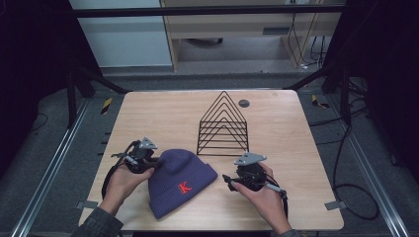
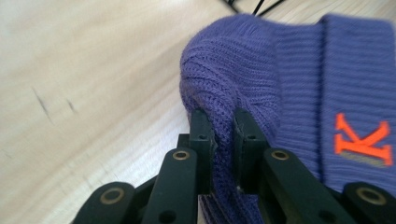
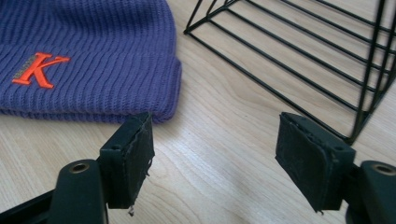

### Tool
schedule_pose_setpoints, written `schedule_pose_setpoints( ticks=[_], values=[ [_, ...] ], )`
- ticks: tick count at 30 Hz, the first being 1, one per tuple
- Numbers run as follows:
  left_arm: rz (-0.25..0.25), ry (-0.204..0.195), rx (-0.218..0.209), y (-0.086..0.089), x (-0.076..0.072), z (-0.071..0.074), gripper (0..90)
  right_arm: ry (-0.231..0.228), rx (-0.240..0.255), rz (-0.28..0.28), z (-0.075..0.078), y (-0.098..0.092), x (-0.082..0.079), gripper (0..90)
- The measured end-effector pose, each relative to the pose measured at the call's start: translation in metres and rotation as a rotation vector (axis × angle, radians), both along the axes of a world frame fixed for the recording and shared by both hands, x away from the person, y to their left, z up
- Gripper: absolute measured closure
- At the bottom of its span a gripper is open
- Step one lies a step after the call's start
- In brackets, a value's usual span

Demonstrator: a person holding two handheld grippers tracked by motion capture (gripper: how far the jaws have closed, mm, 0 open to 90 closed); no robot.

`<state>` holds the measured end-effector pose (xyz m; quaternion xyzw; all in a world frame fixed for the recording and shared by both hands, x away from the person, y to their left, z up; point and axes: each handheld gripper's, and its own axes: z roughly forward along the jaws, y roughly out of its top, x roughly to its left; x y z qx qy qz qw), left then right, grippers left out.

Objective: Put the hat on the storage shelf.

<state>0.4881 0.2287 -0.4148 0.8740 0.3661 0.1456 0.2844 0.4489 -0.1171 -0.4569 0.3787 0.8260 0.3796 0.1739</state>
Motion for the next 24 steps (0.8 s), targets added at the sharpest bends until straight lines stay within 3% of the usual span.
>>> schedule_pose_setpoints(
  ticks=[3, 4, 5, 6, 7, 8, 9, 16, 24],
  values=[
    [-0.038, -0.047, 0.021, -0.006, -0.008, 0.018, 80.3, -0.004, 0.004, -0.016, 0.002, -0.004, -0.001, 23.1],
    [-0.038, -0.047, 0.021, -0.006, -0.008, 0.018, 80.3, -0.004, 0.004, -0.016, 0.002, -0.004, -0.001, 23.1],
    [-0.067, -0.079, 0.035, -0.011, -0.013, 0.03, 80.3, -0.007, 0.006, -0.023, 0.004, -0.006, -0.003, 21.2],
    [-0.067, -0.079, 0.035, -0.011, -0.013, 0.03, 80.3, -0.017, 0.01, -0.023, 0.004, -0.006, -0.004, 20.9],
    [-0.092, -0.103, 0.046, -0.015, -0.018, 0.041, 80.3, -0.022, 0.011, -0.024, 0.005, -0.007, -0.004, 20.5],
    [-0.092, -0.103, 0.046, -0.015, -0.018, 0.041, 80.3, -0.028, 0.013, -0.025, 0.006, -0.007, -0.005, 20.3],
    [-0.119, -0.126, 0.051, -0.018, -0.022, 0.052, 80.3, -0.029, 0.019, -0.03, 0.008, -0.007, -0.006, 20.3],
    [-0.191, -0.209, 0.051, -0.02, -0.033, 0.09, 80.6, -0.066, 0.035, -0.013, 0.019, -0.004, -0.016, 19.8],
    [-0.224, -0.289, 0.058, -0.014, -0.037, 0.124, 80.5, -0.104, 0.038, 0.008, 0.035, 0.002, -0.017, 20.4]
  ],
)
